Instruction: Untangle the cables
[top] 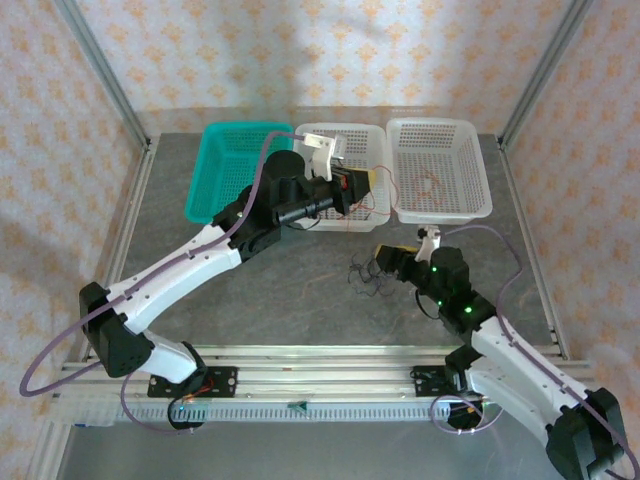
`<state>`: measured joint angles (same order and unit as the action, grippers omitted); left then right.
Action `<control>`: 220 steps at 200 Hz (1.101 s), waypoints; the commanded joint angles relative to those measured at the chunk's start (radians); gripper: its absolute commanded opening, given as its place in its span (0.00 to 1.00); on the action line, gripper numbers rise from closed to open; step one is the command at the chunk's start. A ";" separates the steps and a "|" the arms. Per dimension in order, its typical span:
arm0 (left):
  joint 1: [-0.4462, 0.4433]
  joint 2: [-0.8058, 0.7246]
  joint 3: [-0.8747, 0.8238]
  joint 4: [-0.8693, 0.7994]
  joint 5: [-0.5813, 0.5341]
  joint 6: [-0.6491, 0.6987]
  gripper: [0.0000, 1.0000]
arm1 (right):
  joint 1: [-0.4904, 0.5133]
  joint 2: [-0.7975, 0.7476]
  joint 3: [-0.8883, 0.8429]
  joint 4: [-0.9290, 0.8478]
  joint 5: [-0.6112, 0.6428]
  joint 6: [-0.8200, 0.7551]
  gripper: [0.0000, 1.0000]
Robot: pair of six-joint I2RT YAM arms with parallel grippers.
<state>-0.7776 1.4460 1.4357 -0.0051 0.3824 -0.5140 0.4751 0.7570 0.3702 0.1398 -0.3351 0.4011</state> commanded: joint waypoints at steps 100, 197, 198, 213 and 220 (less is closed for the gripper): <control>0.025 -0.002 0.091 -0.142 -0.001 0.128 0.00 | 0.005 -0.087 0.182 -0.199 0.244 -0.085 0.65; 0.078 0.022 0.207 -0.351 0.132 0.414 0.00 | 0.005 0.030 0.621 -0.378 0.105 -0.362 0.76; 0.080 0.022 0.207 -0.353 0.133 0.416 0.00 | 0.005 0.034 0.625 -0.379 0.102 -0.364 0.76; 0.100 0.024 0.218 -0.380 0.180 0.437 0.00 | 0.004 0.078 0.677 -0.395 0.052 -0.378 0.76; 0.113 0.029 0.229 -0.397 0.209 0.443 0.00 | 0.003 0.095 0.694 -0.395 0.033 -0.380 0.76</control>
<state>-0.7029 1.4593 1.6119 -0.3141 0.4950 -0.1505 0.4770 0.8078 0.9974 -0.1936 -0.1921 0.0872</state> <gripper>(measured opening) 0.048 0.756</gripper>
